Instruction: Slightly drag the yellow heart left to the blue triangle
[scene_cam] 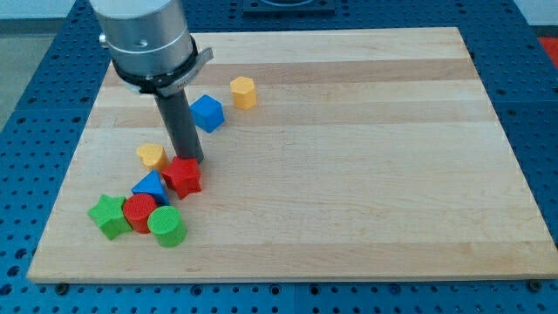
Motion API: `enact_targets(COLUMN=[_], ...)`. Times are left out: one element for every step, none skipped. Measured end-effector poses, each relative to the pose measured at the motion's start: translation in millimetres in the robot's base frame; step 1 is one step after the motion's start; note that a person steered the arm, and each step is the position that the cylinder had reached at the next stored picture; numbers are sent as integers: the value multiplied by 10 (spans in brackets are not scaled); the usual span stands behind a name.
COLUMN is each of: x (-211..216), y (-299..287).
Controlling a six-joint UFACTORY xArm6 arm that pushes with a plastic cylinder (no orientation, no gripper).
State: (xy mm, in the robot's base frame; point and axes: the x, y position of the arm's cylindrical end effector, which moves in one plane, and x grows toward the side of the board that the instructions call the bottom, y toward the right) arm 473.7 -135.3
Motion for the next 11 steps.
enact_targets(x=[143,107,-61,-106,-106,-106,-193,-308,-311,-299,-288], y=[0,2,2,-63,-206,-369,-435,-521,-692,-721,-713])
